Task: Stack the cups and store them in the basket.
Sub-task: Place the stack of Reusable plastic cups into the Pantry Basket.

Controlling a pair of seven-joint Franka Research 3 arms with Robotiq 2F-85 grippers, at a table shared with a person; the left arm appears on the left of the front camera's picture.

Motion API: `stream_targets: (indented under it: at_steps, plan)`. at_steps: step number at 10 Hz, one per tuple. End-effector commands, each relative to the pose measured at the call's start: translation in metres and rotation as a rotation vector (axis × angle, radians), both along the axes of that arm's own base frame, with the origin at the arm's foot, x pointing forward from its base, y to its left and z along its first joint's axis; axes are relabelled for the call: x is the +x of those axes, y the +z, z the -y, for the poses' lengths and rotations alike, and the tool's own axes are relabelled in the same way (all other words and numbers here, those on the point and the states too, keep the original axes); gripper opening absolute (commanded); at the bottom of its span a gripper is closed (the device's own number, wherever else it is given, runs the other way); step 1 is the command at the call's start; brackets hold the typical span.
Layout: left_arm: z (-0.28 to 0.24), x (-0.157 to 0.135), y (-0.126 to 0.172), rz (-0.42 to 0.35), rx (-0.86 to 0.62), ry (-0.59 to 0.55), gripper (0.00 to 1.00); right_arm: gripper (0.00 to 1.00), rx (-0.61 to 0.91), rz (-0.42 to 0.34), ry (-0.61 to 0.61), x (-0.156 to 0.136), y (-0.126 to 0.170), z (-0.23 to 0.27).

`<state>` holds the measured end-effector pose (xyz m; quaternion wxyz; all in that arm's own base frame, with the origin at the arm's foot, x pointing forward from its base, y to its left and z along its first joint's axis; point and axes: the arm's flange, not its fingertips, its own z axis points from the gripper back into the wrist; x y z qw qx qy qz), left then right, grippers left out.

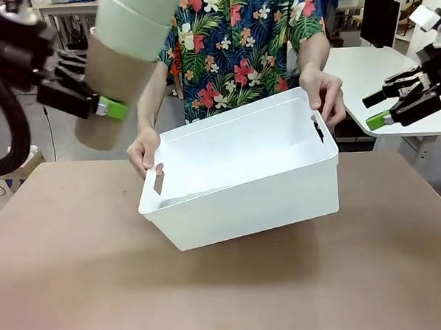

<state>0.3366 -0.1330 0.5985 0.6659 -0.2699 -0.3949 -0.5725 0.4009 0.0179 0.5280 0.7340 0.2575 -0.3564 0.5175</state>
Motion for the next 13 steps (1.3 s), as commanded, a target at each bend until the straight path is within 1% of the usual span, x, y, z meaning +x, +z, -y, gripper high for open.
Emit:
stream_targets:
  at_steps: [1,3,5,7,9,13]
  plan:
    - [0.030,0.014,0.007,-0.022,0.107,0.039,0.85,1.00,0.008,-0.010,-0.007,0.001,0.002,-0.001]
    - [0.070,0.032,0.002,-0.015,0.209,0.059,0.85,1.00,0.008,-0.010,-0.007,0.001,0.002,-0.001]
    - [0.111,0.056,-0.012,-0.022,0.279,0.050,0.85,1.00,0.008,-0.010,-0.007,0.001,0.002,-0.001]
    - [0.141,0.073,-0.029,-0.015,0.344,0.065,0.85,1.00,0.008,-0.010,-0.007,0.001,0.002,-0.001]
    - [0.160,0.084,-0.046,-0.009,0.388,0.073,0.85,1.00,0.008,-0.010,-0.007,0.001,0.002,-0.001]
    - [0.179,0.098,-0.081,-0.049,0.435,0.071,0.85,1.00,0.008,-0.010,-0.007,0.001,0.002,-0.001]
